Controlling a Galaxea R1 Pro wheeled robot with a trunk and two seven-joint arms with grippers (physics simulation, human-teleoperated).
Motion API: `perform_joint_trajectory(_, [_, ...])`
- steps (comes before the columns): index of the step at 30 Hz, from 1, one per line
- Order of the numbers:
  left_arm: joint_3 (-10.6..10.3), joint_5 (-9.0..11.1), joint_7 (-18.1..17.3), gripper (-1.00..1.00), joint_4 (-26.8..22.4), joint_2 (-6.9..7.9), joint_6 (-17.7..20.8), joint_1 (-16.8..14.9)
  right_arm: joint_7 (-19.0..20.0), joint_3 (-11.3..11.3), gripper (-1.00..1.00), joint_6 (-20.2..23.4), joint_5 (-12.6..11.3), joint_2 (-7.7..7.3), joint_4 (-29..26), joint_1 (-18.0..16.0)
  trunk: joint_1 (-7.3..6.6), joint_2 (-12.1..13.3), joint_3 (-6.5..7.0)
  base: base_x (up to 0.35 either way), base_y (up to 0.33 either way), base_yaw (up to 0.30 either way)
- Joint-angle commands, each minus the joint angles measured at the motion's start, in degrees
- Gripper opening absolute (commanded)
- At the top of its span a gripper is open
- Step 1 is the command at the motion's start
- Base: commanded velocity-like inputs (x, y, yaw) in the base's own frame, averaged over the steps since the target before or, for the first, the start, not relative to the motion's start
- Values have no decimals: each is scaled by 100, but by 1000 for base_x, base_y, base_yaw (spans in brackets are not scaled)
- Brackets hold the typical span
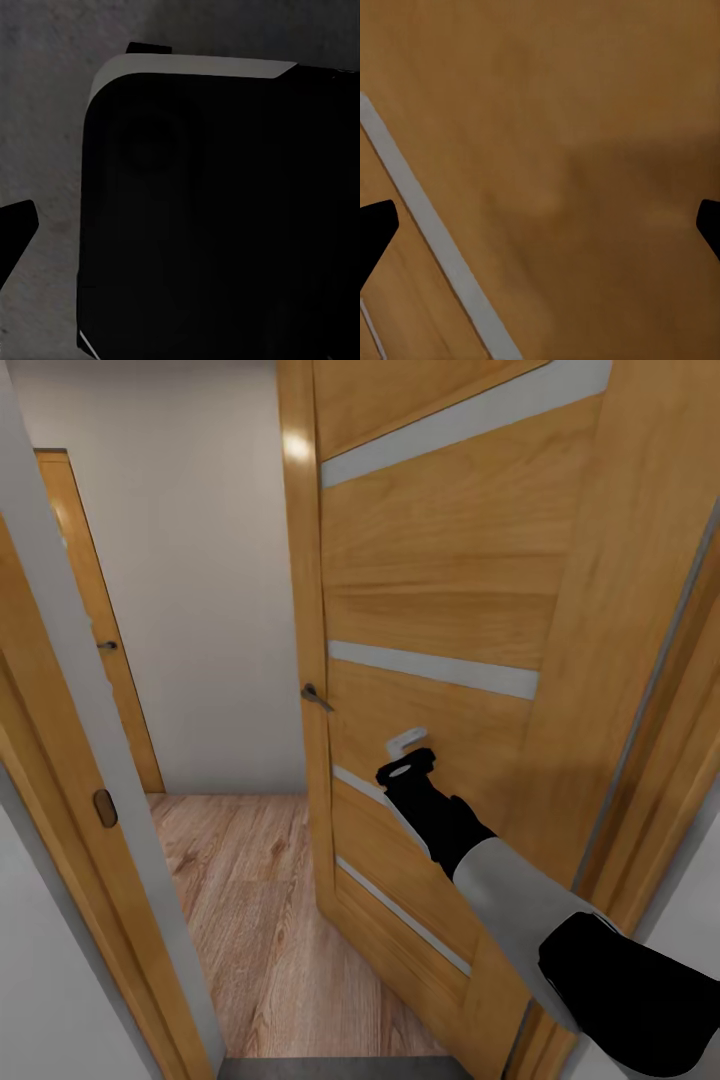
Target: Move the two storage containers from the living room to the garage. In the garage, place one container on the floor and stack the other container on top of it (either order is fine).
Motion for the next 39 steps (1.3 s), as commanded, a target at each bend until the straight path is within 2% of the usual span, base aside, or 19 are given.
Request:
perform_joint_trajectory(1, [-3, 57, 4, 100, 1, 2, -2, -1, -29, 20, 100, 27, -28, 0, -7, -6, 0, -3, -6, 74, 0, 0])
perform_joint_trajectory(16, [-17, 37, 2, 100, 5, 6, -2, -1, -43, 36, 100, 20, -15, 0, -6, -6, 0, -3, -6, 279, 0, 0])
perform_joint_trajectory(20, [-17, 40, 0, 100, 5, 6, -2, -1, -127, 43, 100, 126, 15, 0, 32, -6, 0, -3, -6, 56, 0, 0])
perform_joint_trajectory(25, [-17, 45, 0, 100, 5, 6, -2, -1, -437, 62, 100, 380, 23, 0, 91, -9, 0, -3, -6, 8, 0, 0])
perform_joint_trajectory(33, [-17, 45, 0, 100, 5, 6, -2, -1, -706, 71, 100, 365, 24, 0, 566, -20, 0, -3, -6, 1, 0, 0])
perform_joint_trajectory(39, [-17, 45, 2, 100, 5, 6, -2, -1, -745, 60, 100, 341, 16, 0, 785, -97, 0, -3, -6, 0, 0, 0])
